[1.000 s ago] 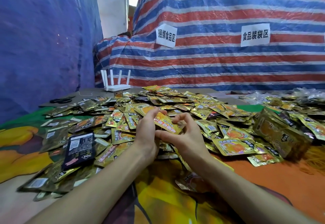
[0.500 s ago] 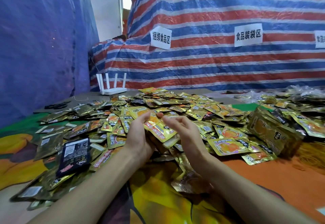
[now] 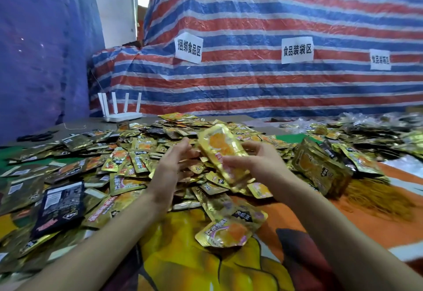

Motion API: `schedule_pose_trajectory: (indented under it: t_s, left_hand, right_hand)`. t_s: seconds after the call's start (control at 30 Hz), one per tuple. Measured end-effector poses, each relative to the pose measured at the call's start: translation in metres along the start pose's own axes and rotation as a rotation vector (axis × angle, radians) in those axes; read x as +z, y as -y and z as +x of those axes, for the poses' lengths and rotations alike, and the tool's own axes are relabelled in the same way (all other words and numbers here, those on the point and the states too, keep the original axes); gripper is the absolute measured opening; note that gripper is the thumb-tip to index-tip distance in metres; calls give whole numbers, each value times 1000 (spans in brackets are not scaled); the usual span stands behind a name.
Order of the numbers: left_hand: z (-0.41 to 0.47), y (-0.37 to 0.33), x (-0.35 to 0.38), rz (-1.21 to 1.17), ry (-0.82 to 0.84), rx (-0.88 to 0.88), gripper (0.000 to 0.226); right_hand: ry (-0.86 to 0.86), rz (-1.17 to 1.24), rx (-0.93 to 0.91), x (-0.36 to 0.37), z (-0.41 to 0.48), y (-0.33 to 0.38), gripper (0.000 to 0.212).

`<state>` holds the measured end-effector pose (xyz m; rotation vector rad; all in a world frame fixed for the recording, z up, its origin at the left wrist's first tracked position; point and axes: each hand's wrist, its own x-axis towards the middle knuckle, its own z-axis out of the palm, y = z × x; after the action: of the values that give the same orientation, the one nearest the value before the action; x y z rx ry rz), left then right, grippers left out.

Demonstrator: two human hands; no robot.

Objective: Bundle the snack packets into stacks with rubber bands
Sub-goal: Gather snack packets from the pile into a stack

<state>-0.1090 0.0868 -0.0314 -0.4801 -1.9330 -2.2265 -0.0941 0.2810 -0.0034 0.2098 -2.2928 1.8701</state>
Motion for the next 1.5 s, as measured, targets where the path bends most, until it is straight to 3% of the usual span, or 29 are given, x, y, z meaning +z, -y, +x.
schedule_pose_trajectory:
  t_s: [0.13,0.27,0.37,0.53,0.63,0.7,0.83,0.93,1.07,1.13,1.2,1.27,1.5]
  left_hand:
    - [1,7,-10,504,95,165,12]
    - [0,10,-12,909,370,189,26]
    - [1,7,-15,1095,476,125,31]
    - [3,6,-19,1205,512,120,25]
    - [3,7,-19,1196,499,126,23]
    - [3,6,-18,1142,445,141,22]
    - [6,4,-23,1185,98,321,24]
    - [14,-1,-33,1259,-97,327,42]
    - [19,3,-47,1287,77,64,71]
    - [21,11,-52,1349,145,-105,84]
    - [24,16,-53,1371,106,-181,84]
    - [27,18,-54,1358,3,-146,77]
    - [29,14,-58,1410,-117,-81,52]
  right_hand:
    - [-334,-611,-88,-54,-2,0,53]
    - [-484,-1126,-57,-89,-3,-14,41]
    - [-489,-1292,-59,-100,0,-32,33]
    - [-578,-1540,26,-102,4,-49,29]
    - [-608,-1517,-30,-95,7,-47,33]
    - [-534,-1415,-127,-86,9,-43,41]
    - [-216,-1080,-194,-51,13,-33,50]
    - [-50,-1068,-105,-25,24,-30,65]
    - [123,-1110,78,2,43,-34,82]
    - [111,-1080,147,10,53,-38,75]
    - [23,-1066,145,13,60,-43,50]
    - [-72,-1134,88,17,60,-48,28]
    - [-224,-1138,-61,22,52,-54,14]
